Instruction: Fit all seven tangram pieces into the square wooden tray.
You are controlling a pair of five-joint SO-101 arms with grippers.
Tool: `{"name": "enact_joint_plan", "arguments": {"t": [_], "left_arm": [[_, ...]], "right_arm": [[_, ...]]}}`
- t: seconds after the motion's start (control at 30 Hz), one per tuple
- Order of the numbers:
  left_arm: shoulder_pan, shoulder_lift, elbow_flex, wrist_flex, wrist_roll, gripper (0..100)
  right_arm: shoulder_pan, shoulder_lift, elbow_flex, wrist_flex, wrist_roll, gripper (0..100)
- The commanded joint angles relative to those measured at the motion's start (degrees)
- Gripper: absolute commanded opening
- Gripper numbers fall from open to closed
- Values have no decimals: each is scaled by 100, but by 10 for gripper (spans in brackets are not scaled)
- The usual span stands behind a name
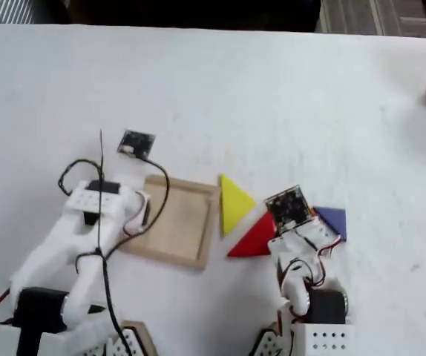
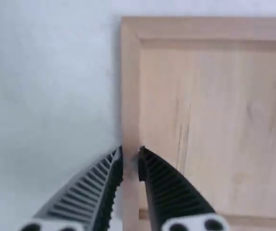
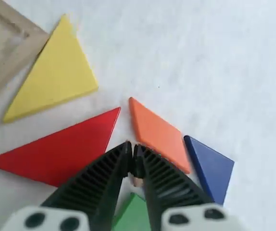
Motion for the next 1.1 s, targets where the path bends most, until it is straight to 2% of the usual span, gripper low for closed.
{"name": "enact_joint_plan", "arguments": {"t": [0.0, 0.1, 0.2, 0.3, 0.6, 0.7, 0.8, 1.0, 1.07], "left_arm": [[-119, -40, -229, 325, 237, 171], [-207, -40, -237, 396, 457, 242], [-382, -180, -237, 387, 501, 235], [-664, -734, -114, 387, 536, 221], [-725, -3178, 1336, -149, 527, 222], [-752, -3688, 1574, -167, 519, 222], [-1015, -3723, 1591, -185, 536, 222], [-1174, -2800, 1108, -255, 536, 223], [-1174, -2273, 835, -255, 527, 223]], "right_arm": [[-92, -22, -273, -295, -387, 18], [-374, -13, -334, -295, -695, 45], [-716, -4, -510, -295, -976, 92], [-1095, 268, -756, -382, -1073, 86], [-1640, 3547, -2347, -848, -1565, 74], [-1877, 4541, -3007, -857, -2145, 74], [-2149, 5385, -3437, -866, -2945, 95], [-2237, 6721, -3552, -1499, -3815, 298], [-2264, 7037, -3552, -1842, -4044, 327]]}}
